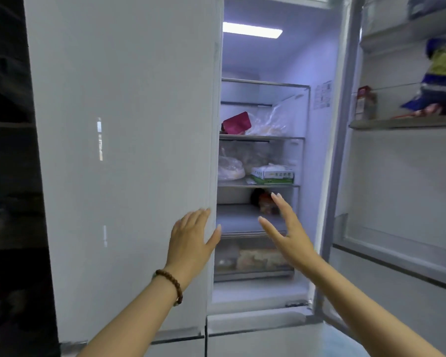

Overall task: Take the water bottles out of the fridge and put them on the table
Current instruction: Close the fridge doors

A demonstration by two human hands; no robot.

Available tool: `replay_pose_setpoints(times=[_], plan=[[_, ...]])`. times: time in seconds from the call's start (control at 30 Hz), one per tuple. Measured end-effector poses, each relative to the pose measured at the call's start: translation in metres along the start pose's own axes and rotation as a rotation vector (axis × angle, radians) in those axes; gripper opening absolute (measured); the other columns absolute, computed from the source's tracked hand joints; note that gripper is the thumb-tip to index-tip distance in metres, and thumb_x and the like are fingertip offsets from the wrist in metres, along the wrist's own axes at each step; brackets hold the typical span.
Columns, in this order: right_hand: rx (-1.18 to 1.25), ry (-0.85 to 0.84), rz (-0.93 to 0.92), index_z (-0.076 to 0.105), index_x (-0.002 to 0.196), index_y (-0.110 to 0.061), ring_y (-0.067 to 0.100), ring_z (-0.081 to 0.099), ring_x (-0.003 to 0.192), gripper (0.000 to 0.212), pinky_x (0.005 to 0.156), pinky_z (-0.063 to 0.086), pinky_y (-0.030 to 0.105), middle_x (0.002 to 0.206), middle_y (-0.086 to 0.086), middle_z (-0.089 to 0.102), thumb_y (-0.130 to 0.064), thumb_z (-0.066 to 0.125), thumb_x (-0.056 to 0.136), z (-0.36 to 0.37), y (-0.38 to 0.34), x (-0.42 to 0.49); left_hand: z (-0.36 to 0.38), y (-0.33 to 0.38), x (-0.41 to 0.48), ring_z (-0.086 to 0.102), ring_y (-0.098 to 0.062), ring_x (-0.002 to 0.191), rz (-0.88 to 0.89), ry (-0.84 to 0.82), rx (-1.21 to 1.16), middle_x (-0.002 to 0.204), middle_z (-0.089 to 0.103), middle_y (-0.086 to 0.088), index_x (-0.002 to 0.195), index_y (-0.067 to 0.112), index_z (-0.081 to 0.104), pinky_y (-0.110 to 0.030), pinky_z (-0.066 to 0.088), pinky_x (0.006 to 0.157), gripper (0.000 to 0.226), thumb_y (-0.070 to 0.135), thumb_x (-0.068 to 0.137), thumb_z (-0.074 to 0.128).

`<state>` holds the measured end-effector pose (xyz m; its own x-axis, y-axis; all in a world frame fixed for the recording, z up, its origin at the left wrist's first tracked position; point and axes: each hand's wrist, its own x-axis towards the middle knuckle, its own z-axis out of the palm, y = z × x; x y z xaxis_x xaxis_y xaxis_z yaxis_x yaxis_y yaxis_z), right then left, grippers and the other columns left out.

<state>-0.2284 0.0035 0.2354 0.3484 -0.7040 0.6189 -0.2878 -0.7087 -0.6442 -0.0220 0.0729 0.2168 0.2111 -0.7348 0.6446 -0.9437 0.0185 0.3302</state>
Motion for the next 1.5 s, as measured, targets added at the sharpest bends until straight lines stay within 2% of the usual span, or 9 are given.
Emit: replay_pose_setpoints(times=[0.13, 0.3, 0.53, 0.8, 0.97, 1.1, 1.3, 1.43, 1.5], plan=[[-0.320, -0.004, 0.030, 0.019, 0.146, -0.039, 0.006, 0.005, 0.146, 0.080, 0.120, 0.011, 0.037, 0.158, -0.015, 0.008, -0.067, 0.043, 0.076, -0.096, 0.001, -0.059, 0.018, 0.084, -0.027, 0.030, -0.014, 0.136, 0.067, -0.070, -0.155, 0.148, 0.036, 0.005, 0.142, 0.025, 0.031, -0.033, 0.023, 0.114, 0.058, 0.054, 0.092, 0.034], [-0.418, 0.189, 0.147, 0.020, 0.145, -0.036, 0.012, 0.004, 0.147, 0.081, 0.118, 0.008, 0.039, 0.159, -0.010, 0.005, -0.064, 0.049, 0.075, -0.220, 0.014, -0.119, 0.044, 0.196, -0.040, 0.023, -0.016, 0.139, 0.169, -0.151, -0.208, 0.151, 0.030, 0.002, 0.144, 0.024, 0.027, -0.036, 0.019, 0.115, 0.058, 0.052, 0.093, 0.032], [-0.284, 0.356, 0.302, 0.012, 0.149, -0.032, 0.010, 0.006, 0.146, 0.097, 0.118, 0.010, 0.037, 0.159, -0.009, 0.002, -0.064, 0.055, 0.068, -0.350, 0.063, -0.159, 0.090, 0.340, -0.043, 0.020, -0.017, 0.141, 0.281, -0.199, -0.256, 0.154, 0.025, 0.002, 0.146, 0.026, 0.023, -0.035, 0.015, 0.115, 0.060, 0.055, 0.093, 0.028], [0.079, 0.190, 0.464, 0.001, 0.149, -0.035, 0.015, 0.009, 0.147, 0.098, 0.116, 0.018, 0.042, 0.159, -0.012, 0.000, -0.067, 0.053, 0.072, -0.429, 0.154, -0.133, 0.165, 0.470, -0.026, 0.042, -0.022, 0.128, 0.166, -0.318, -0.327, 0.137, 0.050, 0.000, 0.145, 0.028, 0.023, -0.040, 0.033, 0.108, 0.069, 0.066, 0.087, 0.018], [0.163, 0.209, 0.407, 0.013, 0.148, -0.030, 0.021, 0.025, 0.142, 0.095, 0.110, 0.028, 0.040, 0.158, 0.000, 0.017, -0.064, 0.054, 0.070, -0.428, 0.185, -0.123, 0.194, 0.481, -0.035, 0.050, -0.024, 0.113, 0.119, -0.275, -0.182, 0.101, 0.068, -0.002, 0.144, 0.033, 0.023, -0.039, 0.032, 0.107, 0.078, 0.073, 0.079, 0.009], [0.191, 0.223, 0.338, 0.029, 0.137, -0.025, 0.017, 0.042, 0.119, 0.080, 0.091, 0.036, 0.029, 0.139, 0.000, 0.037, -0.061, 0.052, 0.069, -0.421, 0.183, -0.128, 0.179, 0.475, -0.038, 0.058, -0.020, 0.092, 0.141, -0.238, -0.089, 0.083, 0.069, -0.001, 0.145, 0.033, 0.018, -0.034, 0.037, 0.099, 0.084, 0.075, 0.073, 0.009], [0.333, 0.137, 0.161, 0.042, 0.100, -0.038, 0.002, 0.052, 0.089, 0.036, 0.071, 0.040, 0.014, 0.101, -0.010, 0.052, -0.059, 0.059, 0.076, -0.388, 0.153, -0.146, 0.135, 0.441, -0.050, 0.058, -0.018, 0.103, 0.145, -0.026, -0.065, 0.119, 0.062, -0.001, 0.146, 0.031, 0.010, -0.038, 0.039, 0.100, 0.096, 0.083, 0.066, 0.008], [0.393, -0.021, 0.046, 0.050, 0.113, -0.038, 0.011, 0.059, 0.099, 0.047, 0.087, 0.048, 0.025, 0.105, 0.001, 0.059, -0.066, 0.046, 0.075, -0.339, 0.135, -0.148, 0.114, 0.411, -0.060, 0.058, -0.030, 0.109, 0.024, 0.096, -0.192, 0.139, 0.047, -0.014, 0.146, 0.029, -0.009, -0.050, 0.049, 0.091, 0.105, 0.090, 0.063, 0.013], [0.395, -0.087, -0.020, 0.048, 0.120, -0.042, 0.004, 0.055, 0.109, 0.047, 0.093, 0.042, 0.017, 0.113, -0.009, 0.057, -0.063, 0.039, 0.080, -0.314, 0.123, -0.141, 0.105, 0.390, -0.059, 0.043, -0.027, 0.129, -0.034, 0.147, -0.241, 0.152, 0.028, -0.008, 0.144, 0.034, -0.014, -0.049, 0.045, 0.098, 0.107, 0.091, 0.061, 0.021]])
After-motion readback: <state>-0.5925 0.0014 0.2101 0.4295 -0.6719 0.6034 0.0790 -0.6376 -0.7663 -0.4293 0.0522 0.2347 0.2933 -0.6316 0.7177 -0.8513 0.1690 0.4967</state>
